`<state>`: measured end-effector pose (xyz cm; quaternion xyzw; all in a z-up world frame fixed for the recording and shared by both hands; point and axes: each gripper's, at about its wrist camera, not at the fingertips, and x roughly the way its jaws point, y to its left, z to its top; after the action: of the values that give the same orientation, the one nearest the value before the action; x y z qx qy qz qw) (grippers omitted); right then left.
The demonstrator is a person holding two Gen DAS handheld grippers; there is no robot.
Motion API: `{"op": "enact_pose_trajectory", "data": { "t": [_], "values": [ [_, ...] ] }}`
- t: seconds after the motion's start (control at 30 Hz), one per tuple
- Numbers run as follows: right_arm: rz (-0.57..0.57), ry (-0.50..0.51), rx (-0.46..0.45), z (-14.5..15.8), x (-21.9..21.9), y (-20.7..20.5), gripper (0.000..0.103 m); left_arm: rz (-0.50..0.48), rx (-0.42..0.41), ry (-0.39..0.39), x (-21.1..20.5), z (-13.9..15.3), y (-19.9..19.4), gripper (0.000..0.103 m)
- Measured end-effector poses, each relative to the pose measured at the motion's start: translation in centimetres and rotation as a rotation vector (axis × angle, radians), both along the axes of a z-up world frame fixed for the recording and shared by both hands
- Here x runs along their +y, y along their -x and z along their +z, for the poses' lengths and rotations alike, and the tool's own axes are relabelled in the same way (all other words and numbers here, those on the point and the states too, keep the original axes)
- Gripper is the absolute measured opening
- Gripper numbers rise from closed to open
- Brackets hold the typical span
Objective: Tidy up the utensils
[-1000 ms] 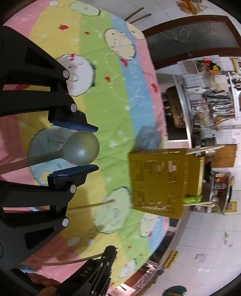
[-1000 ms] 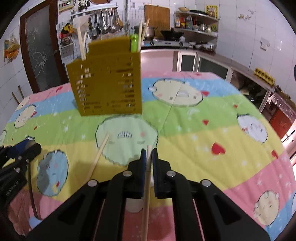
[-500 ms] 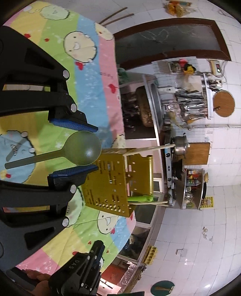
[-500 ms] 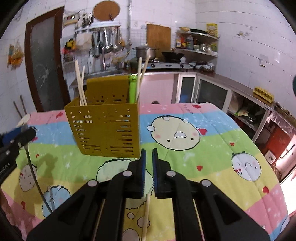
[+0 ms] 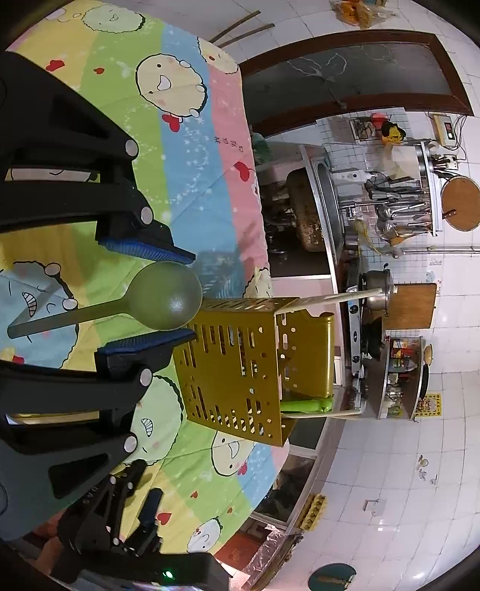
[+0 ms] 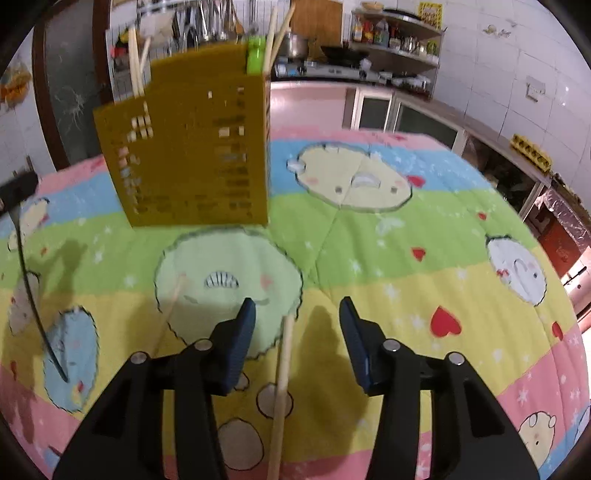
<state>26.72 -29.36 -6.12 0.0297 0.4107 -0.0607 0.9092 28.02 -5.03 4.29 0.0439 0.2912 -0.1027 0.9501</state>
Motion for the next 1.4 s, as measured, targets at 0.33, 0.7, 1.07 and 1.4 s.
{"op": "enact_pose_trajectory", "data": {
  "t": [0.33, 0.7, 1.07, 1.4],
  "values": [
    [0.034, 0.011, 0.097, -1.0, 0.8, -1.5, 0.008, -0.005, 0.013, -0.016, -0.3, 0.0, 0.1, 0.035],
    [0.011, -0.074, -0.092, 2.5, 0.1, 0.5, 0.006, 0.005, 0.016, -0.015, -0.7, -0.6, 1.2, 0.035],
    [0.051, -0.121, -0.436, 8.5, 0.0, 2.3, 0.006, 0.011, -0.102, -0.004, -0.9, 3.1, 1.3, 0.035],
    [0.044, -0.094, -0.618, 10.9, 0.0, 1.7, 0.006, -0.008, -0.145, 0.024, -0.6, 4.4, -0.3, 0.035]
  ]
}}
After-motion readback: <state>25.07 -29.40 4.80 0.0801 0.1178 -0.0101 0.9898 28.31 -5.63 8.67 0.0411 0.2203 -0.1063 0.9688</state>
